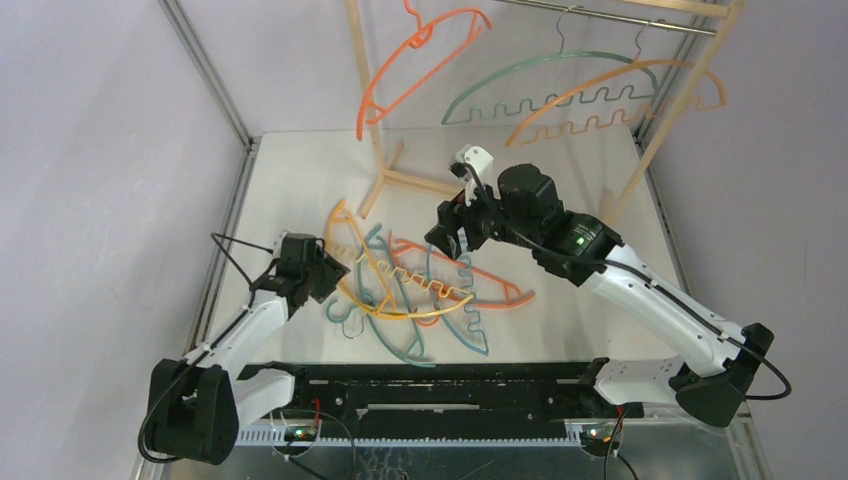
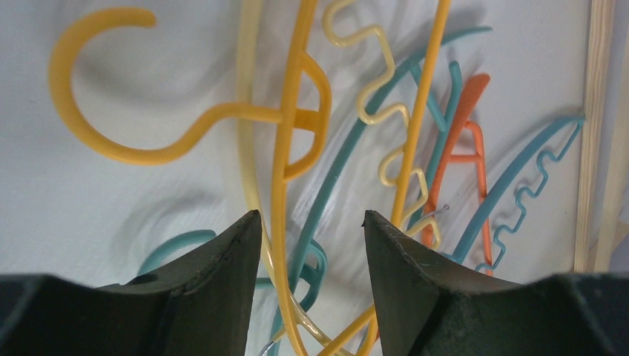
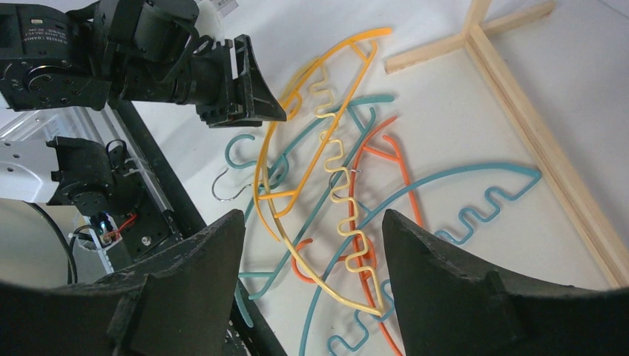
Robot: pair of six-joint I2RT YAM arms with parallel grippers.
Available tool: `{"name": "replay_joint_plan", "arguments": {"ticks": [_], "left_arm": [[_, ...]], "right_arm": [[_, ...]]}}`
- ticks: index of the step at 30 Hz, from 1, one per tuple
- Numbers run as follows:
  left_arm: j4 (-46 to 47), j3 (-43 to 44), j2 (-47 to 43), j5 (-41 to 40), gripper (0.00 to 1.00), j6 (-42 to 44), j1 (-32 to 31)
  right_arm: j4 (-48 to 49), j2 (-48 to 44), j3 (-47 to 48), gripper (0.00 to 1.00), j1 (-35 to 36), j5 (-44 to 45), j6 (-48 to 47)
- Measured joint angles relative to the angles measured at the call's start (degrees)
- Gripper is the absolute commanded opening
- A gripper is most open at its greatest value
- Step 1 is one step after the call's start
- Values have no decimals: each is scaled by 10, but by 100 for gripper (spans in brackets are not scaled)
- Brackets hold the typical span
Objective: Organize the hangers
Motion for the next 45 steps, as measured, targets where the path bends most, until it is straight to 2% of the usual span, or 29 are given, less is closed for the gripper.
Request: {"name": "replay_joint_plan", "arguments": {"ticks": [17,23,24,33,39,45], "left_arm": [[9,0,41,2,50,54,56],[16,0,56,8,49,63,57],[20,0,60,10,47,65,57],[78,10,119,42,2,70,61],[99,15,130,51,0,72,60],[81,24,123,50,0,83,60]], "right_arm": [[1,35,-1,65,-39,-49,22],[-4,63,-1,65,-39,-56,23],[-5,65,-3,65,-39,-56,23],[-13,66,-5,64,-40,-56,21],[-15,66,-5,64,-40,-56,21],[-15,66,-5,63,-43,-56,21]]}}
